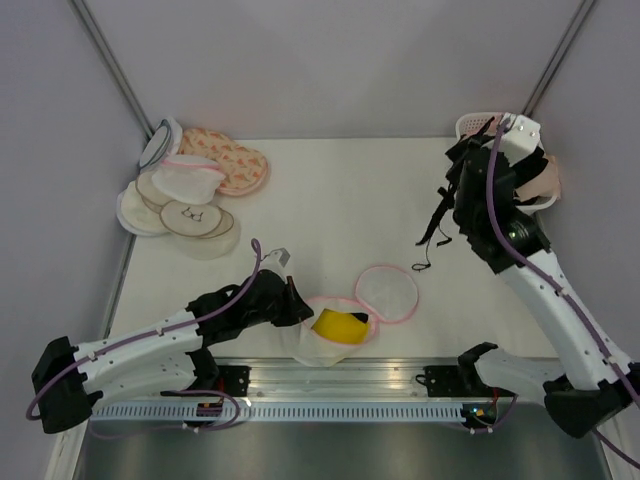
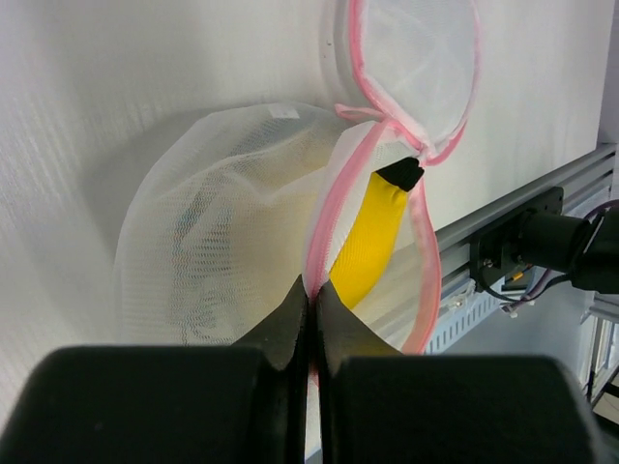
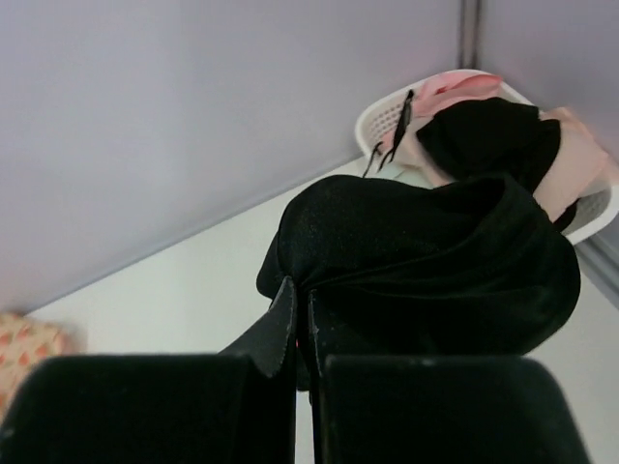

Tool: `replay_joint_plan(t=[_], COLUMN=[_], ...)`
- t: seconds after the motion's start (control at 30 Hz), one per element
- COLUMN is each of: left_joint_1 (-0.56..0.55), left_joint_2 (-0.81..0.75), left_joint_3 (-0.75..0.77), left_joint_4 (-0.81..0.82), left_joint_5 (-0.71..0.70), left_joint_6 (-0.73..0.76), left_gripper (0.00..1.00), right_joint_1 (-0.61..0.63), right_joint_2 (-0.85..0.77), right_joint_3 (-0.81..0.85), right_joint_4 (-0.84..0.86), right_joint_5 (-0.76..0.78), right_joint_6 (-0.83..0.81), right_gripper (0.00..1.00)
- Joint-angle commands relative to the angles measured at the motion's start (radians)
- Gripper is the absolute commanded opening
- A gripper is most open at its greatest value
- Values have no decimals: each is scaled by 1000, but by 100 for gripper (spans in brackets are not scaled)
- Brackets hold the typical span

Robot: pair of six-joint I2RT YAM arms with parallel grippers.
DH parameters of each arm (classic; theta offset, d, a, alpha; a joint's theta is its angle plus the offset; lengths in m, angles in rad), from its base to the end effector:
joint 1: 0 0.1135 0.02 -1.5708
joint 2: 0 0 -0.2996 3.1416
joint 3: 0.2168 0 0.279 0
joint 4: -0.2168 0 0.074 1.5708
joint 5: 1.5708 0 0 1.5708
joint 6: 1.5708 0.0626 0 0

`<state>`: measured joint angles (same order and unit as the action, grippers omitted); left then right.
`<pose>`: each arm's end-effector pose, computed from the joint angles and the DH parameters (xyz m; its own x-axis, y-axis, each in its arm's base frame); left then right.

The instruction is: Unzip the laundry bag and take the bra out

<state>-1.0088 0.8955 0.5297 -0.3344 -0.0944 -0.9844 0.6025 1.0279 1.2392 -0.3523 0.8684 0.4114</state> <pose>0.1184 -0.1770 0.2181 -0.8597 -0.1909 -0.4738 0.1589 0.7815 -0.6033 0.2185 0.0923 0.4698 -0.0035 0.3111 -0.9504 0.2814 0.9123 0.2976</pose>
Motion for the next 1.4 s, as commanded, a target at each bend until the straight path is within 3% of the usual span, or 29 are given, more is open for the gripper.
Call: replay_joint_plan(t=[0.0, 0.03, 0.13, 0.3, 0.43, 0.63, 0.97, 1.2, 1.37], left_joint_1=[7, 7, 9, 10, 10, 22, 68, 104, 110], left_joint_2=[-33, -38, -49, -49, -27, 0, -15, -23, -32], left_joint_3=[30, 35, 44, 72, 93, 104, 49, -3, -40], left_joint_4=[25, 26, 17, -6, -17, -15, -6, 32, 55], left_joint_5=[31, 45, 59, 67, 79, 81, 119, 154, 162], left_joint_6=[1, 0, 7, 21, 24, 33, 33, 23, 10], left_gripper=[2, 2, 2, 2, 2, 2, 2, 2, 2], right_joint_1=[-231, -347, -513, -685, -722, -776, -799, -799, -799], right_joint_2=[136, 214, 347, 497, 641, 774, 865, 928, 1009], right_joint_3=[127, 194, 325, 524, 823, 1112, 1025, 651, 534], right_joint_4=[15, 13, 36, 72, 52, 61, 133, 240, 257], right_joint_5=[-279, -348, -416, -551, -563, -606, -578, -635, -663], right_joint_6=[-17, -4, 6, 20, -14, -25, -45, 6, 13], right_gripper=[0, 0, 0, 0, 0, 0, 0, 0, 1])
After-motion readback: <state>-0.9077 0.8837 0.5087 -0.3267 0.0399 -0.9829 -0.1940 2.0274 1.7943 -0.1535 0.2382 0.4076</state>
